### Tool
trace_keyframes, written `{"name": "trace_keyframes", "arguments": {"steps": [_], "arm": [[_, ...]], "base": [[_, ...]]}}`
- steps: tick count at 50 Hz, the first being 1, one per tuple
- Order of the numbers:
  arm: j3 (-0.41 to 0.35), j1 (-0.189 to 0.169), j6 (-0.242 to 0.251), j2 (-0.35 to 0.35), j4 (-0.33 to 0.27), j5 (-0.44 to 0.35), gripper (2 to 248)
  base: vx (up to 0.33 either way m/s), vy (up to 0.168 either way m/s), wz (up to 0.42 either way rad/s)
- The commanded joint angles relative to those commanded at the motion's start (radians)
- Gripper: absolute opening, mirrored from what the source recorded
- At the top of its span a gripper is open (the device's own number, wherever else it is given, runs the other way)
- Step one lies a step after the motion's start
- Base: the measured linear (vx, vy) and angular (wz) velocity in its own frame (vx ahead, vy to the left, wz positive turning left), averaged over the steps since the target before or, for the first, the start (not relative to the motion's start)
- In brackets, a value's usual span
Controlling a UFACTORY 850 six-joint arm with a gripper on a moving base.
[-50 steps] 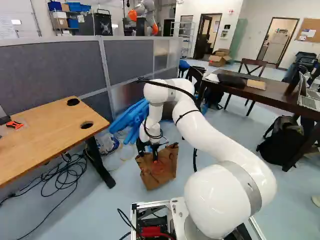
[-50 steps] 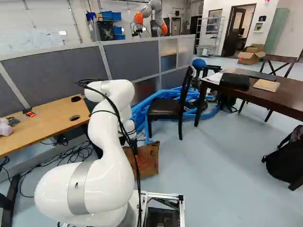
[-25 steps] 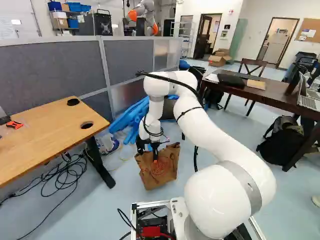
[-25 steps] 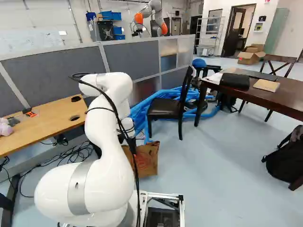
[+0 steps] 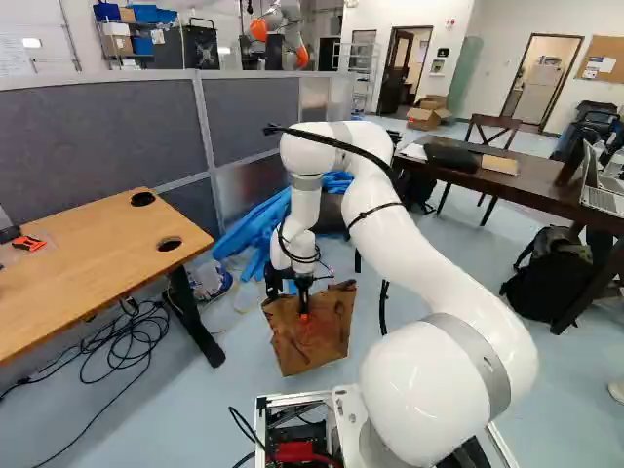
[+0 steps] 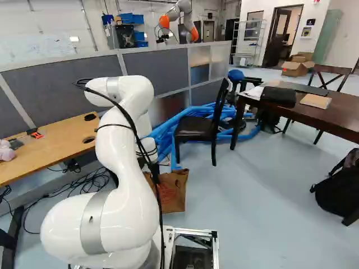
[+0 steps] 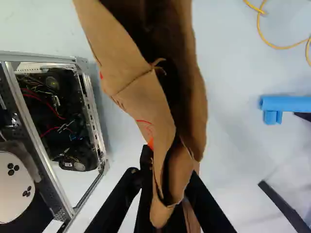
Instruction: Pick up the bag on the ground and place it on the table
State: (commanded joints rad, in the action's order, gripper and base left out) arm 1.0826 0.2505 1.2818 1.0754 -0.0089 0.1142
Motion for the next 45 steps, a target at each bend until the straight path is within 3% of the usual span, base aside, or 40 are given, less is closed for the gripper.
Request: {"name": "trace_keyframes", "arguments": {"steps": [32,45], "arm": [[-0.155,-0.067,0.000,-0.149,0.077,0.000,26],[-0.198,-0.073,0.000,-0.207,0.083,0.000,26]], "base": [[0.000,0.000,0.000],[0.000,0.000,0.000]]}}
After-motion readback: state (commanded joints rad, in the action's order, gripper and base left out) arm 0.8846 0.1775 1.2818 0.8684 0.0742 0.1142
